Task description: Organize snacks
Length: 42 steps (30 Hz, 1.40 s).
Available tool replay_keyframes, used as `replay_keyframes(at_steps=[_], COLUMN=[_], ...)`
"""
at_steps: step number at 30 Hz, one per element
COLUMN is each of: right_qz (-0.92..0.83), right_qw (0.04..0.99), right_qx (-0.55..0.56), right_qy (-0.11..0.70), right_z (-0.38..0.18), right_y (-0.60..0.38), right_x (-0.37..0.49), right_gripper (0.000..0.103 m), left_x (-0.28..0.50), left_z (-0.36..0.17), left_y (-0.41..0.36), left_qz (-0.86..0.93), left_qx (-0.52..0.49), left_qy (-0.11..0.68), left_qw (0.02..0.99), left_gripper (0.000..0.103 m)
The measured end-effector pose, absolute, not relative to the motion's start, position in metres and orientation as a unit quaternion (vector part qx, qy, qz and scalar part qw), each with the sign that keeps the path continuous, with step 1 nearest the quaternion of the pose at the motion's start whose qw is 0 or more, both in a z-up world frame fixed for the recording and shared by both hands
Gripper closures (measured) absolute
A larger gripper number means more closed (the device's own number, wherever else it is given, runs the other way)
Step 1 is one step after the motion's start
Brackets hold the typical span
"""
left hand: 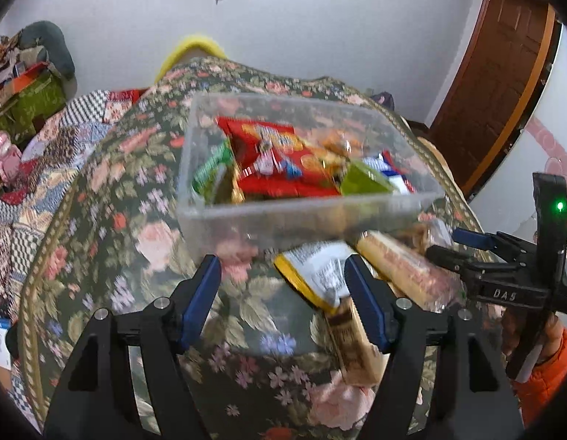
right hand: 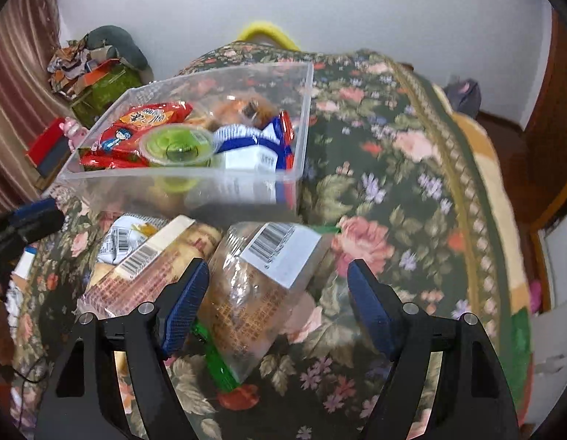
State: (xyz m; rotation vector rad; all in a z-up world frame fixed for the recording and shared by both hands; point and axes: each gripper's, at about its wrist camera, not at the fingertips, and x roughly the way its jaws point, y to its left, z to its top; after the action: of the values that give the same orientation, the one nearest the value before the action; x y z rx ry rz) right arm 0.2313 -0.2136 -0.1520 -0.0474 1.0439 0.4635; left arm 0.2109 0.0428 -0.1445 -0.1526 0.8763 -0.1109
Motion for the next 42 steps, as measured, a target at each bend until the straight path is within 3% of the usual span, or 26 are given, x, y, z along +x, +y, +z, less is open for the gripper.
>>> replay_keyframes(at_steps=[7, 8, 10, 14, 29, 36, 42], right_qz=[0.234, 0.236, 0.251, 0.252, 0.225, 0.227, 0.236], right_qw=[0.828, 0.829, 0.822, 0.826, 0.853, 0.858, 0.861], right_qx=[0.003, 0.007, 0.015, 0.011, -0.003, -0.006, 0.002], right_qy=[0.509, 0.507, 0.511, 0.504, 0.471, 0.461, 0.450], right_z=[-0.165, -0.165, -0.164, -0.161, -0.136, -0.127, -0.118], right_y=[-0.209, -0.209, -0.208, -0.208, -0.250, -0.248, -0.242], right_x=[0.233, 0.232, 0.230, 0.221, 0.185, 0.178, 0.175], right_gripper=[0.029, 0.031, 0.052, 0.058, 0.061, 0.061, 0.061], left_x=[0.206, 0.205, 0.202, 0.196, 0.198, 0.188, 0.176], left_z=[-0.160, -0.162, -0.165, -0.170, -0.187, -0.179, -0.164], left_y=[0.026, 0.024, 0.019, 0.008, -0.043, -0.042, -0.031], left_qz=[-0.069, -0.070, -0.077, -0.087, -0.080, -0.072, -0.072], left_qx=[-0.075, -0.075, -0.075, -0.073, -0.051, -0.021, -0.031], left_qy=[0.442, 0.444, 0.450, 0.460, 0.474, 0.455, 0.443], left_qw=[0.891, 0.890, 0.887, 0.880, 0.875, 0.887, 0.893], left_gripper=[0.033, 0.033, 0.033, 0.033, 0.032, 0.048, 0.049])
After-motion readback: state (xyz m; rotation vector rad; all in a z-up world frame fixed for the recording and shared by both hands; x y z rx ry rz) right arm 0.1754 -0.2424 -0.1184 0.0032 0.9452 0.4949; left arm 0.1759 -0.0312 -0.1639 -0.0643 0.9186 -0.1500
